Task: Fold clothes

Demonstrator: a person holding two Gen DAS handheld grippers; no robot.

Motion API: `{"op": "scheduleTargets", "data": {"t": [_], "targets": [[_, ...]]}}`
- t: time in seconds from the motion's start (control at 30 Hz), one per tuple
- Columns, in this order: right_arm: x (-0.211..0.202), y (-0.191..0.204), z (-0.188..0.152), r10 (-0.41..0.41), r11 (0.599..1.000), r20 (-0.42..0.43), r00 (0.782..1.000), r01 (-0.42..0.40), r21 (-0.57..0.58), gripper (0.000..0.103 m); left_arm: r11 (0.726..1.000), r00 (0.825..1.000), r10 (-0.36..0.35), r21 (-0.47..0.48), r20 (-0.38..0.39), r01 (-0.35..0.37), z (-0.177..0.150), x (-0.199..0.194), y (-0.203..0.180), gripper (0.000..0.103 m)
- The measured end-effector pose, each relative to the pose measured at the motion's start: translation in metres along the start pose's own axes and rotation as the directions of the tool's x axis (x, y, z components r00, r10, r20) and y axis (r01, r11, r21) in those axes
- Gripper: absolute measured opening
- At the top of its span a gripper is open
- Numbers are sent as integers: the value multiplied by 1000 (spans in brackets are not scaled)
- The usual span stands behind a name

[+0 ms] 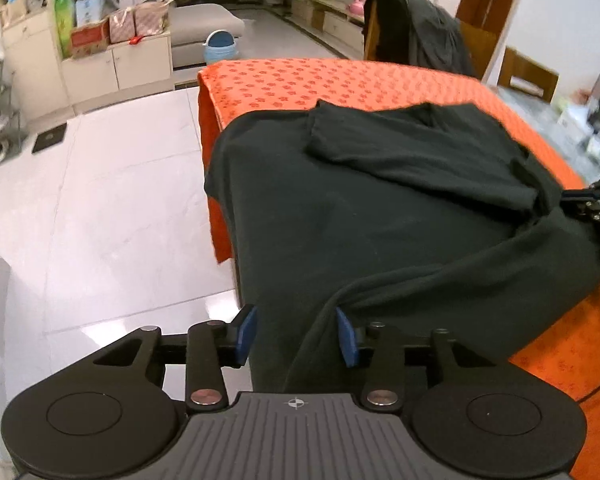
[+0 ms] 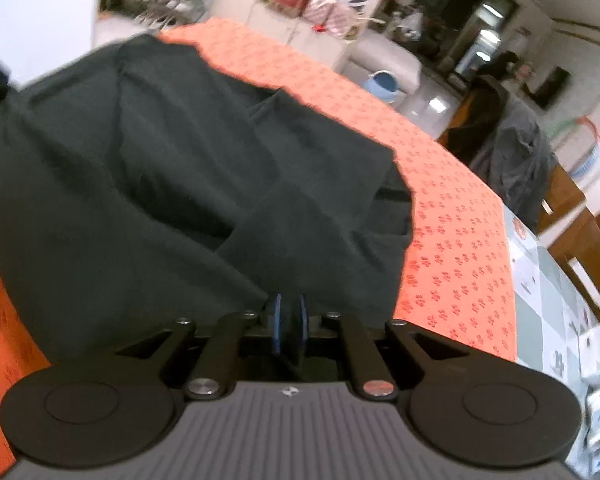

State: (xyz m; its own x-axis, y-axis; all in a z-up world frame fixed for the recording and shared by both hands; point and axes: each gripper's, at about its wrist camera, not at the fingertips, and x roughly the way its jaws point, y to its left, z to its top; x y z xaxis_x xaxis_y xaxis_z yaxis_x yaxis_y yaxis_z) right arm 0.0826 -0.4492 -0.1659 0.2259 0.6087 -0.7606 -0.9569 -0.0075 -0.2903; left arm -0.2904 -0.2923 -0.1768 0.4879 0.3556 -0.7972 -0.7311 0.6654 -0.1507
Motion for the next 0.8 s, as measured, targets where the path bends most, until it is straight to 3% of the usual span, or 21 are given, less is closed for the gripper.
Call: {"op": "scheduleTargets", "data": {"t": [0.2, 0.33, 0.6, 0.8], "targets": [[-44, -19, 8, 7, 986, 57, 998, -16, 166, 15, 988, 994, -106, -112, 39, 110, -11, -17, 24, 54], [-78, -8, 10, -8, 973, 72, 997, -9, 231, 15, 972, 981, -185, -134, 58, 192, -15, -22, 39, 55], [-149, 62, 13, -97, 919, 52, 994, 69, 388, 15, 941, 940, -339, 4, 33, 339, -14, -49, 52, 62], [-198, 119, 11, -141, 872, 46, 989, 102, 478, 15, 921, 926, -377, 99, -10, 376, -15, -65, 49, 64]]}}
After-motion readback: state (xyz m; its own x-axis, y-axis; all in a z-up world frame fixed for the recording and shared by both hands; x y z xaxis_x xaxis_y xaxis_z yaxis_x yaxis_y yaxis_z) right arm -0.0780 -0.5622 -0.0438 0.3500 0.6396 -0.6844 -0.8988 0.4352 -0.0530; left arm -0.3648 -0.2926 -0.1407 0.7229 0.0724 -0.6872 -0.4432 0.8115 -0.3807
